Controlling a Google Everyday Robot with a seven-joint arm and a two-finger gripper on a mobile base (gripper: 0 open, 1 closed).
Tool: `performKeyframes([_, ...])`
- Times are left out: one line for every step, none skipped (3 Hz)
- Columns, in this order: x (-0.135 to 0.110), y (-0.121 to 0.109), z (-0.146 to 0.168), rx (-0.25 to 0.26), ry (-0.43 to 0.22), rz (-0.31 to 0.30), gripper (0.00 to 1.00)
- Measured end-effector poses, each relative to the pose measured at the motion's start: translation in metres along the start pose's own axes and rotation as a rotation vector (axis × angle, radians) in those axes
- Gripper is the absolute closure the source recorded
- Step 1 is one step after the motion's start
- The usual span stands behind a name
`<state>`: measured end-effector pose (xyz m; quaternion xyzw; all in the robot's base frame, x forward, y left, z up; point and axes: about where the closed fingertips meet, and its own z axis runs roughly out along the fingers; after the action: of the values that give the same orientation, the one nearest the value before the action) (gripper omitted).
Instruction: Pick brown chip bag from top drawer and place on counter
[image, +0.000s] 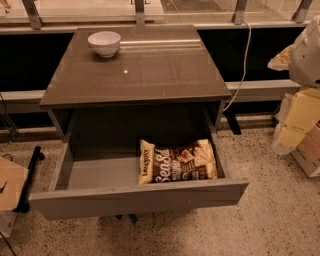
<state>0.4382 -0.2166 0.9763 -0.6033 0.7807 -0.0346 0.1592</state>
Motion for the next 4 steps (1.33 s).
performKeyframes([0.000, 0.000, 0.000, 0.000, 0.000, 0.000, 0.00])
performKeyframes([0.002, -0.005, 0.019, -0.007, -0.011, 0.055, 0.00])
performKeyframes([0.001, -0.006, 0.019, -0.005, -0.012, 0.058, 0.00])
performKeyframes([-0.001, -0.003, 0.026, -0.013, -0.017, 0.089, 0.00])
